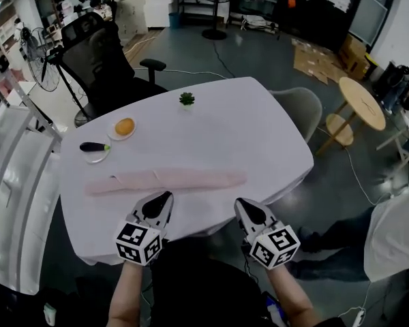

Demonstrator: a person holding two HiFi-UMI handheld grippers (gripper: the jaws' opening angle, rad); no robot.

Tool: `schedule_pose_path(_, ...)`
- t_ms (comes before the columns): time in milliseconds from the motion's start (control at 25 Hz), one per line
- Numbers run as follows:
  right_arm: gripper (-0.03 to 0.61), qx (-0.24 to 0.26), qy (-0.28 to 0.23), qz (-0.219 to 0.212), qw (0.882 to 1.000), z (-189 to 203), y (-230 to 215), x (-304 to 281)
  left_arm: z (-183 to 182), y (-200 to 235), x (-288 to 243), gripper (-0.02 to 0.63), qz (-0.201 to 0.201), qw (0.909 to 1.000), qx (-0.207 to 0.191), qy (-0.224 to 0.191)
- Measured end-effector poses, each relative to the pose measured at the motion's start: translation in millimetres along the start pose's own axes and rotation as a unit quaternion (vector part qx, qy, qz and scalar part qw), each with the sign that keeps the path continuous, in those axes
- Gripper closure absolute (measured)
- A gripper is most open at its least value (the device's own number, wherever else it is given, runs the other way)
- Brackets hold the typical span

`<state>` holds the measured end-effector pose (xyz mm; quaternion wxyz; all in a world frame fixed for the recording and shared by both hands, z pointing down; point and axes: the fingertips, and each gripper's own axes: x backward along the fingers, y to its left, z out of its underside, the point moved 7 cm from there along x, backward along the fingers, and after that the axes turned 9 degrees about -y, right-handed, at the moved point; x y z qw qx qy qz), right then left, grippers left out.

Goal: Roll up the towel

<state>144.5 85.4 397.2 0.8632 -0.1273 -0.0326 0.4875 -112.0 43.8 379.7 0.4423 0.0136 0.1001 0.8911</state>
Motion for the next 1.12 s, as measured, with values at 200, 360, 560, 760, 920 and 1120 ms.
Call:
schedule_pose_path(200,0.572,0.044,0.024,0.011,0.999,13.6,11.1,7.5,15.5,-6.3,7.3,0.600,-0.002,0.9999,-0.011,0.004)
schedule_pose_path(360,0.572,0.052,0.032,0.022,0.998,16.5,13.1,11.9,24.1,-7.8,13.8,0.600,-0.005,0.9997,-0.017,0.015)
schedule_pose_path(560,0.572,0.068,0.039,0.020,0.997,17.1,18.8,13.2,26.0,-7.0,21.4,0.600,-0.011,0.9996,-0.019,0.015)
schedule_pose_path(760,0.572,0.066,0.046,0.016,0.997,21.7,27.2,7.3,27.9,1.0,32.4,0.600,-0.020,0.9994,-0.022,0.019)
schedule_pose_path(920,0.572,0.068,0.050,0.010,0.996,28.5,23.6,8.6,35.4,0.4,37.9,0.600,-0.032,0.9991,-0.015,0.021)
schedule_pose_path(1120,0.572,0.062,0.057,0.012,0.996,30.0,20.3,14.7,43.8,-2.4,43.6,0.600,-0.048,0.9984,-0.009,0.028)
